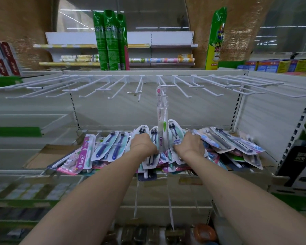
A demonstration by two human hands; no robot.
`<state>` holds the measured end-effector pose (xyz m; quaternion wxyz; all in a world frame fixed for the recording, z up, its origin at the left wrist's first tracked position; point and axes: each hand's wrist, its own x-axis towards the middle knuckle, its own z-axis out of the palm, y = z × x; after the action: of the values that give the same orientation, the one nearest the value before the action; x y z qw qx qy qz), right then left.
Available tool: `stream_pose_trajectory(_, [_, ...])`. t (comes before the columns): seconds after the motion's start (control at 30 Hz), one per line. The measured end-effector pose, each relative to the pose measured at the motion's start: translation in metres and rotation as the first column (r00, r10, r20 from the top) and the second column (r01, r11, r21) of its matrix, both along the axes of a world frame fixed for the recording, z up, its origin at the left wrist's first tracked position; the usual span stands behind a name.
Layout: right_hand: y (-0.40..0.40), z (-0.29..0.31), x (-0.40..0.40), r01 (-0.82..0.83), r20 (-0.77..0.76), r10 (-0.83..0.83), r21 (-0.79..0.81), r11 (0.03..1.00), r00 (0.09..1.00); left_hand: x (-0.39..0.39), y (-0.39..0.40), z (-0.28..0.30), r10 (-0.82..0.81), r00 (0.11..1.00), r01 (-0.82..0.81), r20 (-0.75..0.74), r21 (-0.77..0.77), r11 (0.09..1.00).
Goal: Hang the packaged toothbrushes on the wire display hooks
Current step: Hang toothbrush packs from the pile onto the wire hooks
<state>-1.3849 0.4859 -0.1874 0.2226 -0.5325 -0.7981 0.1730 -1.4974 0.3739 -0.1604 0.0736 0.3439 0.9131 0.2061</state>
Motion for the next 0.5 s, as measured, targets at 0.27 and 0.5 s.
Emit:
stream_pose_trajectory(0.27, [0.0041,-0.0001,0.0045,-0.011,-0.141,-0.001,-0.083,0.996,0.990,0.0020,-0.0014,0.0001,0.045,0.995,-0.048,0.086,0.030,0.998])
stream_pose_trajectory(0.5, [0.0031,0.0029,0.0077,-0.041,-0.210,0.006,-0.165,0.985,0.978,0.0053,-0.0004,-0.0007,0.088,0.995,-0.091,0.054,0.056,0.994])
